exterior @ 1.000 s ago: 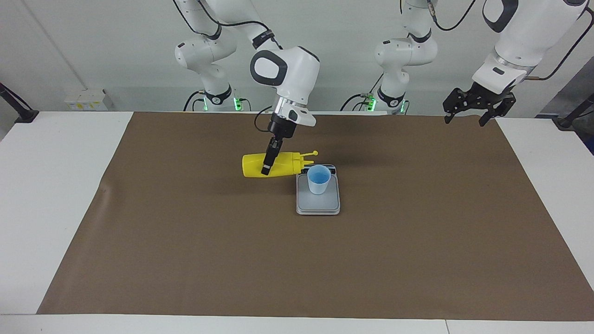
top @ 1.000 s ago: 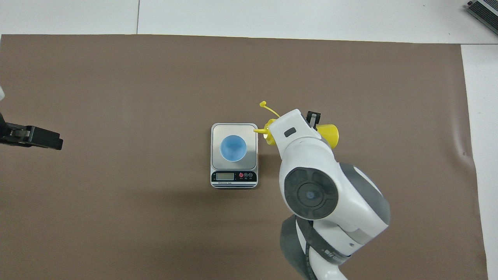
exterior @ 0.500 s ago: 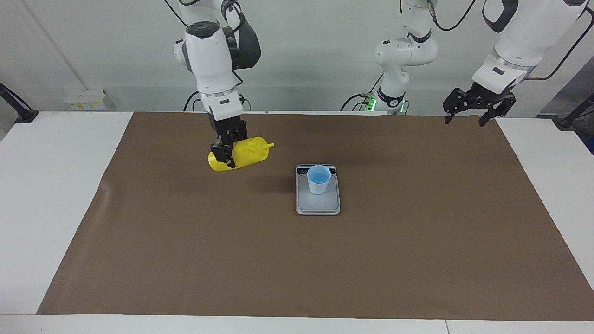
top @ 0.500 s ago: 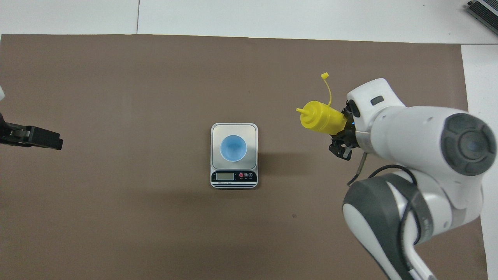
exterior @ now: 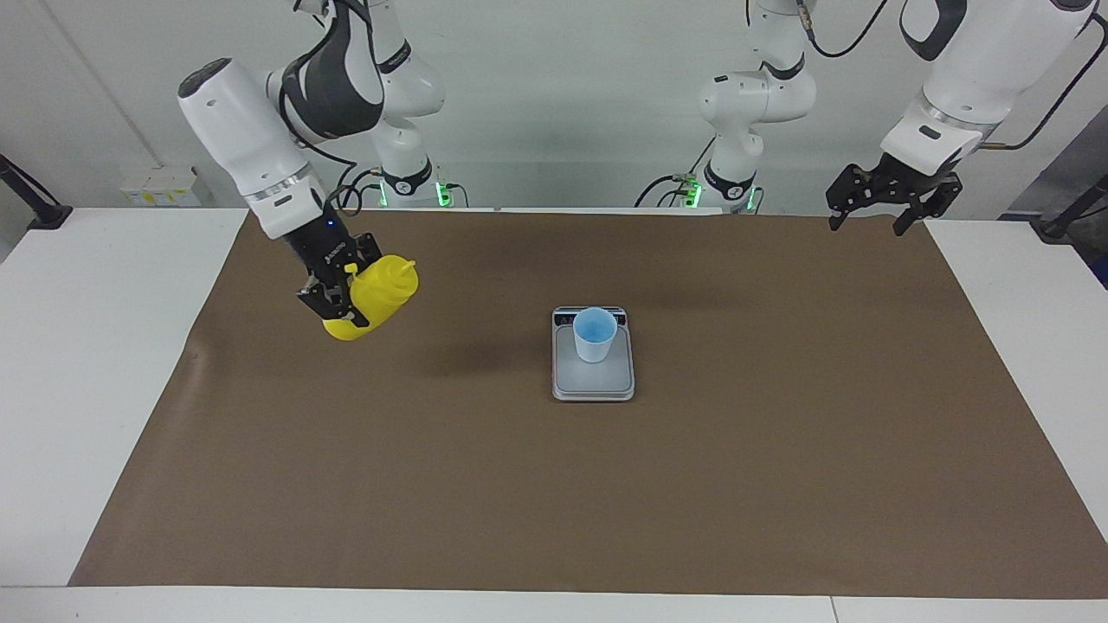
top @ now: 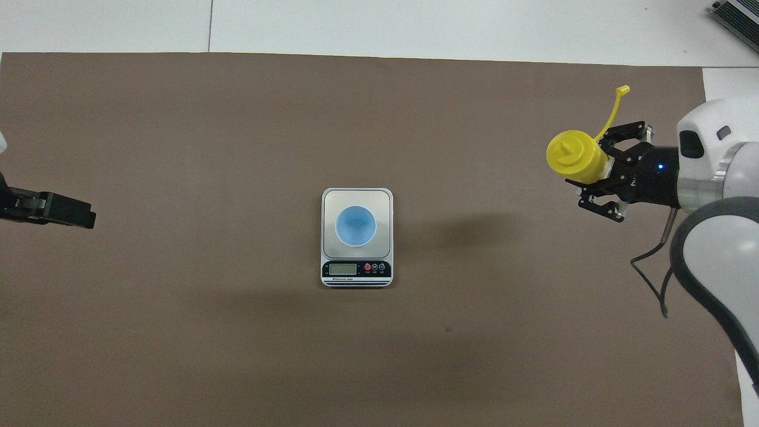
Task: Pour seasoning into cup on scale with both arms
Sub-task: 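Lower the yellow bottle onto the table with the right gripper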
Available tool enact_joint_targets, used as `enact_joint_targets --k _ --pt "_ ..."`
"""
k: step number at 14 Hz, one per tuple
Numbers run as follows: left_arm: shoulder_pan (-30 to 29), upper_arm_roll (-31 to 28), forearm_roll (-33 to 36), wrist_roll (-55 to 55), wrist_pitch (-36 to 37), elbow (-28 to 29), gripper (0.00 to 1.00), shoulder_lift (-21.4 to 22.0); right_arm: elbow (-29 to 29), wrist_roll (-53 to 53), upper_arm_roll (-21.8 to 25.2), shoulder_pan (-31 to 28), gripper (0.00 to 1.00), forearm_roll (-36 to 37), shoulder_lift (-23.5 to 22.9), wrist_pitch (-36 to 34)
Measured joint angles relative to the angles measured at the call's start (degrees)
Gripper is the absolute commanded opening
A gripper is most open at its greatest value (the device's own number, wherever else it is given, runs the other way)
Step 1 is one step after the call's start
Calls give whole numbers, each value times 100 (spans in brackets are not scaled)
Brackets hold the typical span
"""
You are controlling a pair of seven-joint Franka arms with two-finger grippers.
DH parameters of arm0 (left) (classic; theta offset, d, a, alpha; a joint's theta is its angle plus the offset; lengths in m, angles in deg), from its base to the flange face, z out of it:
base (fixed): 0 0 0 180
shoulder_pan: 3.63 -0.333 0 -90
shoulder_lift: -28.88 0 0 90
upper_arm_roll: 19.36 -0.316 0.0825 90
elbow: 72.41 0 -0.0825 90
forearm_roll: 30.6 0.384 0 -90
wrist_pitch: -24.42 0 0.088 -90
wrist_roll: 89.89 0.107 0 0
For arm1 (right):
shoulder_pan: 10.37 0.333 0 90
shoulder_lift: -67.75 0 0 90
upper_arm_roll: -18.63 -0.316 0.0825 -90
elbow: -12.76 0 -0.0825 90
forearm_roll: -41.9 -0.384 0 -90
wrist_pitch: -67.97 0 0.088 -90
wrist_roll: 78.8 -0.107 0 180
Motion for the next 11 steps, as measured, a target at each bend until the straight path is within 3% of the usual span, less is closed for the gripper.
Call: enact_joint_targets --k 7,11 --pt "0 0 0 0 0 0 100 0 -568 2579 4 -1101 0 -2065 -397 -489" --pt "0 0 0 0 0 0 100 0 -945 3136 -3 -1155 0 -2778 -547 -488"
